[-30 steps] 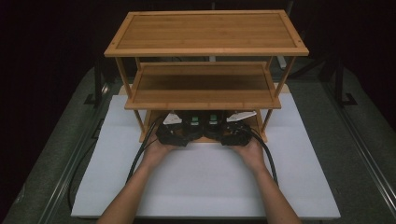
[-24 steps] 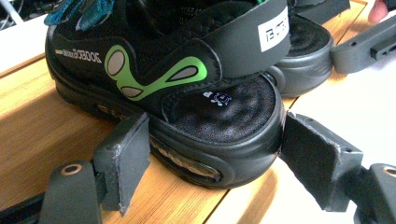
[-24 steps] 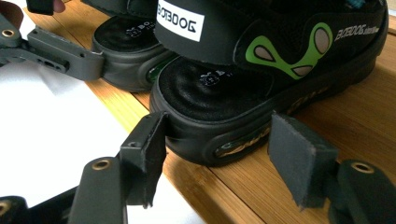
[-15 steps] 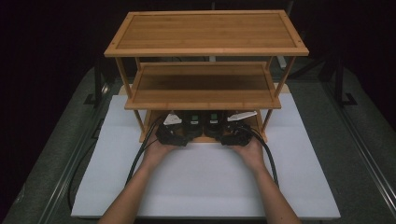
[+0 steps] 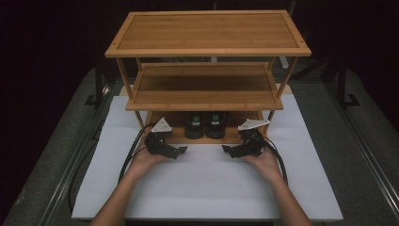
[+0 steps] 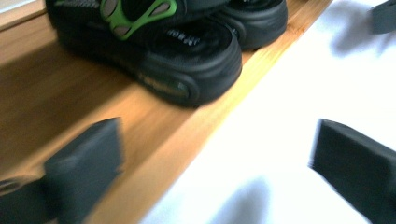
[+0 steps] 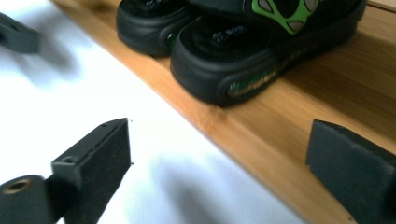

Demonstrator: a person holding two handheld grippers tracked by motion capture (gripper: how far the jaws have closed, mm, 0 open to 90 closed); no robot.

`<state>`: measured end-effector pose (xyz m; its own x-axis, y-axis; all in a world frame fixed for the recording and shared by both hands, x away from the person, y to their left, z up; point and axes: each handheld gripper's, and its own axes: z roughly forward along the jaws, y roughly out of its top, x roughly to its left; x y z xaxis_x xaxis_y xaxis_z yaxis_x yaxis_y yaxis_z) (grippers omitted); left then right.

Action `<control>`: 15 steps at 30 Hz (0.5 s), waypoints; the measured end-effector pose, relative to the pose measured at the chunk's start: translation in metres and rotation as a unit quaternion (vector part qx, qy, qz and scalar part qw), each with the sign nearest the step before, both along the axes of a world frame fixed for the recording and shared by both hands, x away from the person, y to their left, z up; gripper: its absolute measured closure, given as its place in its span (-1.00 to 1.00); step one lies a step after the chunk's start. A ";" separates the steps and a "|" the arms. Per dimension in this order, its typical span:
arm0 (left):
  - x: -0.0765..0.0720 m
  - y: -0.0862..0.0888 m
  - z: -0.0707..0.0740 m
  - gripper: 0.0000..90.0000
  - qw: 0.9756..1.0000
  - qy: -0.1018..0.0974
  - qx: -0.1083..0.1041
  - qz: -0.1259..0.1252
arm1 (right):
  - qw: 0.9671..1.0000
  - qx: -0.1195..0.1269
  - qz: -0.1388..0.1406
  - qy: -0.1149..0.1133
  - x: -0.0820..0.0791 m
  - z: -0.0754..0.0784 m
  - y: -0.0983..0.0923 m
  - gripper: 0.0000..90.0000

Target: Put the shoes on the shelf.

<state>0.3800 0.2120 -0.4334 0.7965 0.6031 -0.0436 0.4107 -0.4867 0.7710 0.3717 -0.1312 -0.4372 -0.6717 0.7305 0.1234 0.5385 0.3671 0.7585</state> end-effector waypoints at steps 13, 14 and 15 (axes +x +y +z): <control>-0.059 0.047 0.006 -1.00 0.999 -0.019 0.022 0.016 | 1.000 0.011 -0.018 -0.022 -0.057 0.004 -0.049 -0.98; -0.063 0.051 0.007 -1.00 0.999 -0.022 0.025 0.018 | 0.999 0.011 -0.020 -0.023 -0.061 0.004 -0.054 -0.98; -0.067 0.055 0.007 -1.00 0.999 -0.023 0.026 0.023 | 0.999 0.011 -0.023 -0.023 -0.066 0.004 -0.057 -0.98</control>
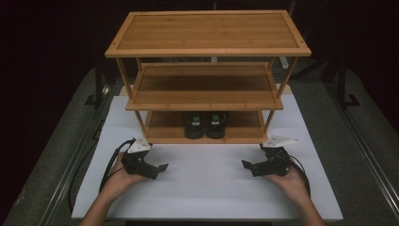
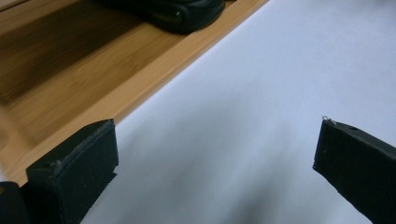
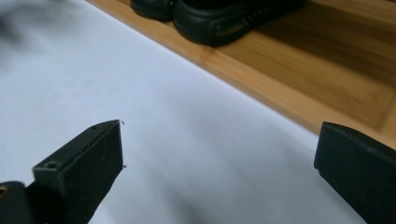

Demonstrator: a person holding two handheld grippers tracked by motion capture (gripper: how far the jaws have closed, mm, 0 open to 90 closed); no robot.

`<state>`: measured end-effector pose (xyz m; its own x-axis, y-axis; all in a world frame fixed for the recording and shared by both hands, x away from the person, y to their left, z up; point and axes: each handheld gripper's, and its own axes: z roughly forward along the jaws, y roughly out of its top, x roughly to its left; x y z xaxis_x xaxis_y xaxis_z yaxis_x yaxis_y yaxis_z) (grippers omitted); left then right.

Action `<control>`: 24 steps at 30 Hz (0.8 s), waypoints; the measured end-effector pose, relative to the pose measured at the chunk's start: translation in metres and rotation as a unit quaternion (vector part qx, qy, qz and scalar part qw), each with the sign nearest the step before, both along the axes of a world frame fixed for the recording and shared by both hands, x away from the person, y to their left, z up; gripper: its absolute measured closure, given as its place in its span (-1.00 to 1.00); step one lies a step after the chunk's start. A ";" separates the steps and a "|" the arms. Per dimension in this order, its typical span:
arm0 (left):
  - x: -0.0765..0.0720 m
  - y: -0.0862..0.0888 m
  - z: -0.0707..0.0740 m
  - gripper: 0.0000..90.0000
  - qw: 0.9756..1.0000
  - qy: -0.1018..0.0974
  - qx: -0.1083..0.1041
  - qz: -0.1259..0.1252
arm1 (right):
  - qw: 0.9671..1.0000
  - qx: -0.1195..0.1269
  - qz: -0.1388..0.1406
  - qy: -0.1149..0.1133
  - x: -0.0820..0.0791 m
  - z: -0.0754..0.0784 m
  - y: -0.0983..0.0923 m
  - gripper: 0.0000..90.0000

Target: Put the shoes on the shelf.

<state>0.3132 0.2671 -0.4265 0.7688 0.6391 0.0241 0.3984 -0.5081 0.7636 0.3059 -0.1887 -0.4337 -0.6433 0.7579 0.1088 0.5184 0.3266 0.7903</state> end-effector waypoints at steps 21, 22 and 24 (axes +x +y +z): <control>-0.047 0.053 -0.015 -1.00 0.997 0.009 0.049 0.062 | 0.995 -0.048 -0.087 0.011 -0.063 -0.018 -0.070 -0.98; -0.046 0.053 -0.016 -1.00 0.997 0.009 0.052 0.064 | 0.994 -0.055 -0.090 0.014 -0.063 -0.018 -0.071 -0.98; -0.046 0.053 -0.017 -1.00 0.997 0.012 0.050 0.063 | 0.993 -0.071 -0.096 0.015 -0.064 -0.021 -0.072 -0.98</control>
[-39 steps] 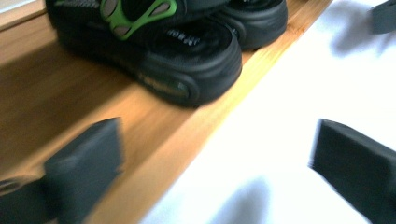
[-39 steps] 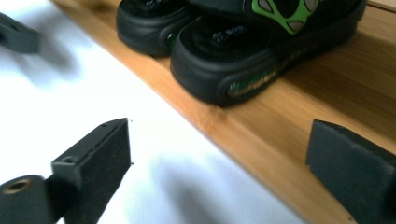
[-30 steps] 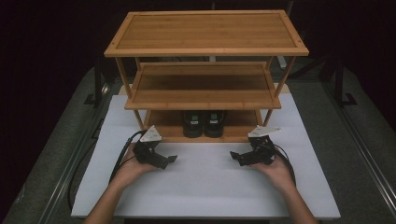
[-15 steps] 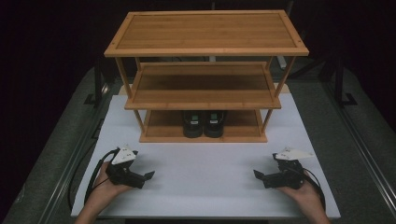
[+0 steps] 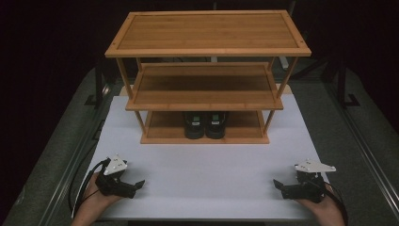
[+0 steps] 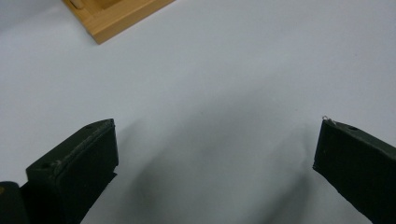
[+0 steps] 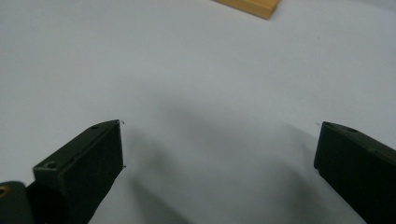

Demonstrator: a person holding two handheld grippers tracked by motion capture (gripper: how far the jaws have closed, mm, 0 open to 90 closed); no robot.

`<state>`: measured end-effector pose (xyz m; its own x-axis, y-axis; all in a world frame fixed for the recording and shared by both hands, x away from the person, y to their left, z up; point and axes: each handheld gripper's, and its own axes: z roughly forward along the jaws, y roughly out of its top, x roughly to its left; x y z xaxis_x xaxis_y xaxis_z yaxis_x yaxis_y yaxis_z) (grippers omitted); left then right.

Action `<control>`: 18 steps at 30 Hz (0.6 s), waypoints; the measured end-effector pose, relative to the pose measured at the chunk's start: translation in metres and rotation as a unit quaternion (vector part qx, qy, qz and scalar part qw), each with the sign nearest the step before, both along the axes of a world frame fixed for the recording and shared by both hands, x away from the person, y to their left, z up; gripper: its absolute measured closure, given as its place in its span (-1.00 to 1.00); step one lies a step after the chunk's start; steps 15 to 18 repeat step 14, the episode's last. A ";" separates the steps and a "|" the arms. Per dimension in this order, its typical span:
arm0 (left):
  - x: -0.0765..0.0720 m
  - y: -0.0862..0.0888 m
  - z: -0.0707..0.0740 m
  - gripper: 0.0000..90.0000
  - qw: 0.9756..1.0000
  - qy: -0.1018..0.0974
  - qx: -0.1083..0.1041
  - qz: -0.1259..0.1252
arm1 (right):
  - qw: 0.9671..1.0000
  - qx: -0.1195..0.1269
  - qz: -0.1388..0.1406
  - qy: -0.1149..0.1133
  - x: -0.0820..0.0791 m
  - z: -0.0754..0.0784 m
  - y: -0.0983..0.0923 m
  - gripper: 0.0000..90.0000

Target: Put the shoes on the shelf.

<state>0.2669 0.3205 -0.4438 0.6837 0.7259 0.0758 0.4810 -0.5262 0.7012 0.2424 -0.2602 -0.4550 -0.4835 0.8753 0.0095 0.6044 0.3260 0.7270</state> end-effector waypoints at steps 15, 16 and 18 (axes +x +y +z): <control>0.000 0.003 -0.009 -1.00 0.999 0.028 -0.019 -0.001 | 1.000 -0.007 -0.003 0.020 0.003 -0.004 0.000 -0.98; 0.000 0.003 -0.009 -1.00 0.999 0.028 -0.019 -0.001 | 1.000 -0.007 -0.003 0.020 0.003 -0.004 0.000 -0.98; 0.000 0.003 -0.009 -1.00 0.999 0.028 -0.019 -0.001 | 1.000 -0.007 -0.003 0.020 0.003 -0.004 0.000 -0.98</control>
